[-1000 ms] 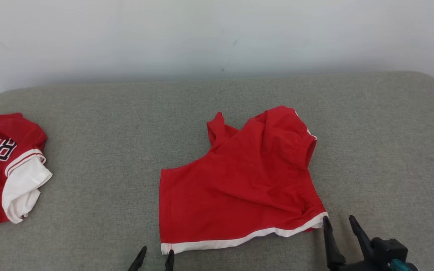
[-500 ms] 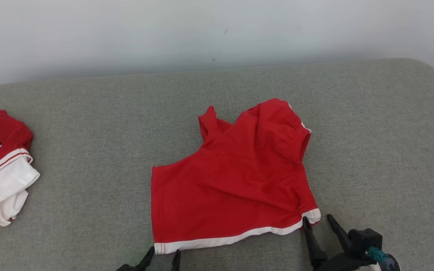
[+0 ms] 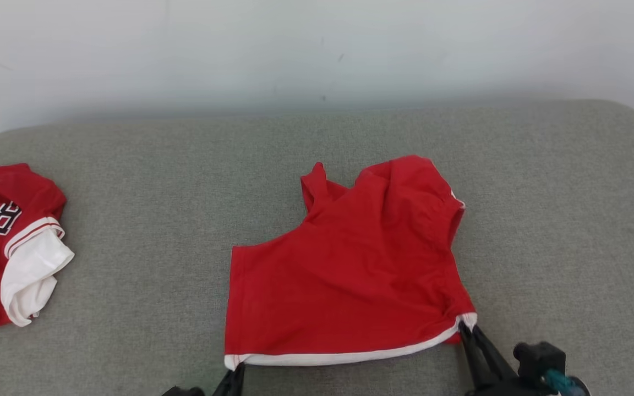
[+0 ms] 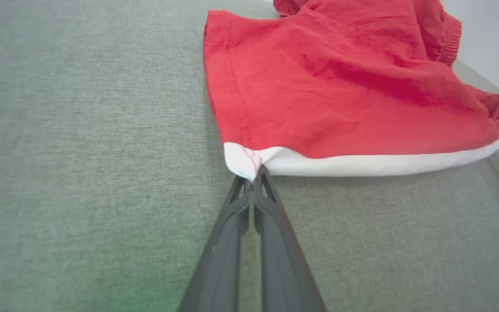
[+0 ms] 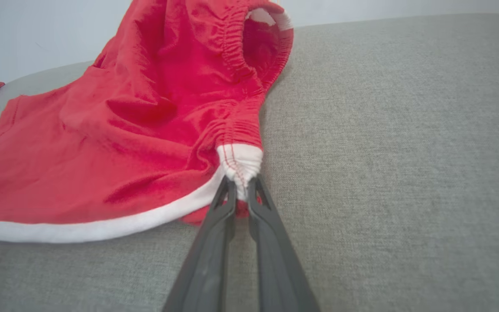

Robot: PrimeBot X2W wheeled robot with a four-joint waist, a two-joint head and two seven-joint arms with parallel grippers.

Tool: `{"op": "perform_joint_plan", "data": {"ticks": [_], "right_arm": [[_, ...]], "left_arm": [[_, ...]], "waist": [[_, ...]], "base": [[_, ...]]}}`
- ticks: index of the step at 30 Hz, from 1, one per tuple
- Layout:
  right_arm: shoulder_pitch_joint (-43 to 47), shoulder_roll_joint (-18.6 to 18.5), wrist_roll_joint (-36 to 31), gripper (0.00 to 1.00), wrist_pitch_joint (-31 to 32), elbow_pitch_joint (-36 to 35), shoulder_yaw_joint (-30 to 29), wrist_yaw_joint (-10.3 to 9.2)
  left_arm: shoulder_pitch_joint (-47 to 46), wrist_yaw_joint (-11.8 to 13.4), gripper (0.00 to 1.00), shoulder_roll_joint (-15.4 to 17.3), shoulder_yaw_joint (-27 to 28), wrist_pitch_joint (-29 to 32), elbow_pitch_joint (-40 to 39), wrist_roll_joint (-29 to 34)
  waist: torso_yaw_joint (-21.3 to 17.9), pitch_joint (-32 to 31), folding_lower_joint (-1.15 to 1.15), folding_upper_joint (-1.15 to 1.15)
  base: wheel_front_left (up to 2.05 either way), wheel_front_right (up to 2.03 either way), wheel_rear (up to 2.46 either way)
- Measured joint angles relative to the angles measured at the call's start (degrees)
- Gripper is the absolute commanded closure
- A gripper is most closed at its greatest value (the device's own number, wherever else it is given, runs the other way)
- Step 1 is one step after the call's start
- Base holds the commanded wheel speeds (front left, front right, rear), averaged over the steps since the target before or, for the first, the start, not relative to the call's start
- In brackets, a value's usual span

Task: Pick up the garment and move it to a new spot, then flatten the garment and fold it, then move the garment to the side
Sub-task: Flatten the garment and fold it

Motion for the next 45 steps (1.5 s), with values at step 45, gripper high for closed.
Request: {"op": "perform_joint_plan", "data": {"ticks": [45], "right_arm": [[-92.84, -4.08, 9.78, 1.00, 8.57, 18.35, 6.80, 0.00]], "left_arm": [[-105.05, -0.04, 1.00, 21.64, -28.95, 7.36, 9.33, -16.50]], "waist": [[-3.80, 28.88, 0.02, 0.01]], "base": [[0.00, 0.00, 0.00]]}}
